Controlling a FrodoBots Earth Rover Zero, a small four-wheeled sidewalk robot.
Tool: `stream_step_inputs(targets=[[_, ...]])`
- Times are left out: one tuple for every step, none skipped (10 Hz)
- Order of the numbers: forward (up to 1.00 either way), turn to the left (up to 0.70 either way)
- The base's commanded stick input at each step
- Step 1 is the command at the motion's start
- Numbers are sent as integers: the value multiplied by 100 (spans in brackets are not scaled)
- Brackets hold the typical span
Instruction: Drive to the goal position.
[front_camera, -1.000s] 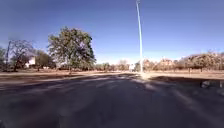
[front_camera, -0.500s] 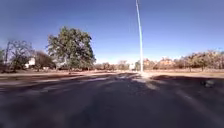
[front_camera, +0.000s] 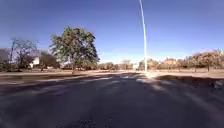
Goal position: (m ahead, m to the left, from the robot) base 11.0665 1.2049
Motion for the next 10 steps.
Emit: stream_step_inputs(targets=[[50,0],[50,0],[50,0],[50,0],[50,0],[50,0],[50,0],[50,0],[50,0],[50,-1]])
